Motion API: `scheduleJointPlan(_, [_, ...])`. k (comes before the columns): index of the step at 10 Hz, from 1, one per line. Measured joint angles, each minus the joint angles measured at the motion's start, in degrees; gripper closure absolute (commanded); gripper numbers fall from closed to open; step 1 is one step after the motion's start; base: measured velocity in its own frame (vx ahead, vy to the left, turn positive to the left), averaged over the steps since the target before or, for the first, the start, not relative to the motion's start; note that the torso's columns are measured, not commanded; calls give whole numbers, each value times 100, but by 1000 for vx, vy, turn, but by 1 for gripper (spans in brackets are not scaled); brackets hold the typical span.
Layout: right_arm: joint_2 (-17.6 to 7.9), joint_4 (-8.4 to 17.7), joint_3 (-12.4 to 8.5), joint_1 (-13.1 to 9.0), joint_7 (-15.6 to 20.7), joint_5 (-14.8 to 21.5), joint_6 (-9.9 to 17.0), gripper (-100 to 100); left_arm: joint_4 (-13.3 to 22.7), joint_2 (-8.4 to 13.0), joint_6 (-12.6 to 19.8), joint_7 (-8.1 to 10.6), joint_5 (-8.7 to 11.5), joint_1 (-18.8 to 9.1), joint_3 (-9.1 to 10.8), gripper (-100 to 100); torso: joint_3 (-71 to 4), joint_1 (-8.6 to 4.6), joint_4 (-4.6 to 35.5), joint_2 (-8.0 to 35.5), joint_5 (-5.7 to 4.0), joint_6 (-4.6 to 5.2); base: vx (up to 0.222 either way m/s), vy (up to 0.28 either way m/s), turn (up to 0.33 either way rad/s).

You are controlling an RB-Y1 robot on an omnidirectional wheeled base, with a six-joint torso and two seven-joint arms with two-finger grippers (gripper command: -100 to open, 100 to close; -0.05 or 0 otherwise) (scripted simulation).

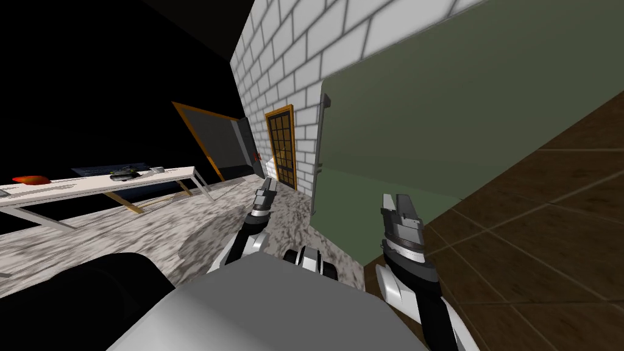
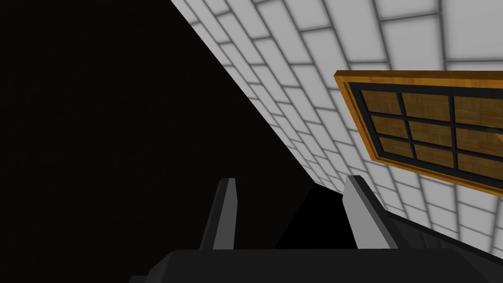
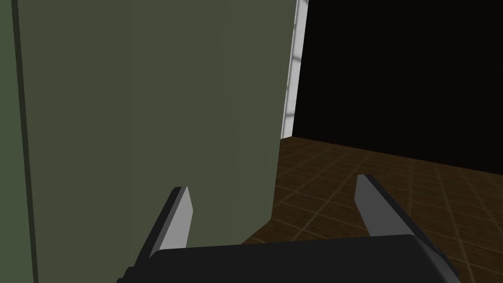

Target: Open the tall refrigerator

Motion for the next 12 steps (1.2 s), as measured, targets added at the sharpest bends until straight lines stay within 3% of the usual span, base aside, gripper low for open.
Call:
scheduleJointPlan(6, [-854,464,-376,-71,169,396,-147,-100,0,0,0,0,0,1,0,0,-1,-9,2,3,-3,0,121,152,-125])
scheduleJointPlan(12, [-1750,1041,-996,-178,364,918,-328,-100,-1,-1,0,0,0,1,-1,0,5,-14,5,13,-3,1,128,225,-168])
